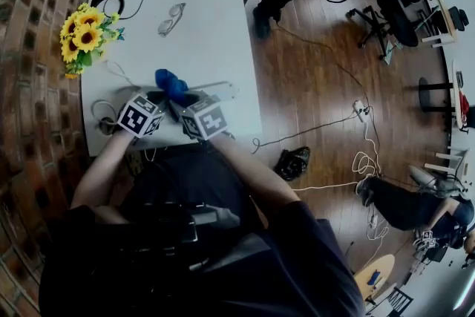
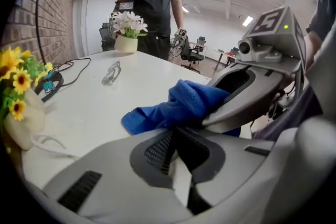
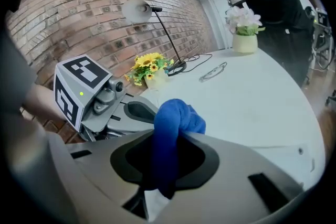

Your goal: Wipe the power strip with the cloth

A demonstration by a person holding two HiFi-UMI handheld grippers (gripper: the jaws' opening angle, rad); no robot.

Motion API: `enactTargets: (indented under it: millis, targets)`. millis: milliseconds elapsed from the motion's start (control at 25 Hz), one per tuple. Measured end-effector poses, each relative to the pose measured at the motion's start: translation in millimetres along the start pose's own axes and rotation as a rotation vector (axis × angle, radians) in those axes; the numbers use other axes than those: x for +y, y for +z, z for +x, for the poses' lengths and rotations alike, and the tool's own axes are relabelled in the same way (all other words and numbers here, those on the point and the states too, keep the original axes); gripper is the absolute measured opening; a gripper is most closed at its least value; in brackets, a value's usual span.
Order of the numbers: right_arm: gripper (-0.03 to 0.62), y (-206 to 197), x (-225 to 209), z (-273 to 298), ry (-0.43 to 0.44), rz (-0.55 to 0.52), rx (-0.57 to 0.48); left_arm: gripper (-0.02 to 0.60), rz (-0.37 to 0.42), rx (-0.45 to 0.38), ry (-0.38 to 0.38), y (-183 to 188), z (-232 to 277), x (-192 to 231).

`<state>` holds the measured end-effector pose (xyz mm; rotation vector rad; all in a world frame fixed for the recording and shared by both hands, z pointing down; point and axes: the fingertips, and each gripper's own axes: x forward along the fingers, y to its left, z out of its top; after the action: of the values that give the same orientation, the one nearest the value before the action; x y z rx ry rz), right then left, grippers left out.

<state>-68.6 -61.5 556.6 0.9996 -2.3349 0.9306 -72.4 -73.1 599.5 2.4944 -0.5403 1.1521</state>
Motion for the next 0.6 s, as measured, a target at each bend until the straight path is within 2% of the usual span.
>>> enactTargets:
  millis: [160, 320, 440, 600]
  targets:
    - [0.091, -13, -7, -13, 0.048, 0.007, 0.045, 0.006, 0.022, 0.046, 0.056, 0, 2, 4]
    - [0.091, -23, -26, -53, 0.058, 0.044, 0.014, 0.009, 0.017, 0.076, 0.114, -2, 5, 8]
    - [0.091, -33, -59, -95, 0.022, 0.128, -0.045, 0.009, 0.003, 0.079, 0.118, 4, -1, 7]
    - [0.091, -57, -113, -145, -0.055, 0.256, -0.086, 0.039, 0.098, 0.116, 0.083, 19, -4, -2]
